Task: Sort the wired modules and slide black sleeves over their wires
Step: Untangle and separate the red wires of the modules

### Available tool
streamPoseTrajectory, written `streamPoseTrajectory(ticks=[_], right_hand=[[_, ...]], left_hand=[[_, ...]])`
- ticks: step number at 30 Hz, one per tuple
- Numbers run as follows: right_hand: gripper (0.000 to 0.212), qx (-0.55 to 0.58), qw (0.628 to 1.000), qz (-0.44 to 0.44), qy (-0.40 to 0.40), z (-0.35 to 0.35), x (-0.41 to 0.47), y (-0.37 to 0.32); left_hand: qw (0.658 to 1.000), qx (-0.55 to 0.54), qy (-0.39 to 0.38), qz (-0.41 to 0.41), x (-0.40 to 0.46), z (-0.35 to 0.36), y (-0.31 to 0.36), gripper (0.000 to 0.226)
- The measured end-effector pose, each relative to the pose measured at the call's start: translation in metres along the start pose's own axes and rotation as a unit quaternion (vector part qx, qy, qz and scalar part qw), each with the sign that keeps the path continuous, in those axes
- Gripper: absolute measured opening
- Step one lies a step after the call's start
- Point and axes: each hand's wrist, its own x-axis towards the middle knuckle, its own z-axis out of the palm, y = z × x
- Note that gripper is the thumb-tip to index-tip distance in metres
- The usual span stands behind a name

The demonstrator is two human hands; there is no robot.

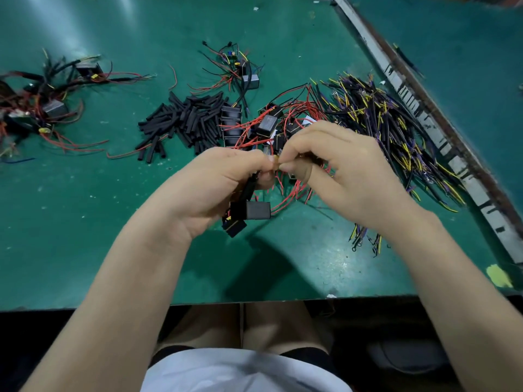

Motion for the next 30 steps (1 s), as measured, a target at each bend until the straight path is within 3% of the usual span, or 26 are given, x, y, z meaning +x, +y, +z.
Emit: streamPoseTrajectory(ticks=[4,10,19,21,23,26,30], right_hand=[[0.006,0.102,0.986,0.131,-0.033,-0.002,0.007,-0.003],[0.016,0.271,0.910,0.309,-0.050,0.003,0.007,-0.004],[0.014,0.294,0.864,0.389,-0.124,0.008,-0.005,0.010],[0.012,0.310,0.864,0.387,-0.083,0.015,-0.008,0.010],[0.011,0.305,0.882,0.359,0.016,0.026,-0.013,0.008],[0.005,0.145,0.942,0.265,0.150,0.042,-0.025,0.004],[0.012,0.042,0.946,0.210,0.243,0.058,-0.041,-0.001]], left_hand=[[0.999,-0.045,-0.010,-0.010,0.005,0.000,0.004,0.015],[0.999,-0.016,-0.018,-0.029,0.013,0.001,-0.003,0.003],[0.997,0.065,-0.019,-0.033,0.017,0.005,-0.018,0.015],[0.998,0.055,-0.015,-0.032,0.018,0.006,-0.019,0.014],[0.999,0.017,-0.017,-0.049,0.020,0.005,-0.018,0.014],[0.996,-0.061,-0.012,-0.062,0.024,0.004,-0.018,0.015],[0.985,-0.154,-0.007,-0.077,0.027,0.004,-0.019,0.005]])
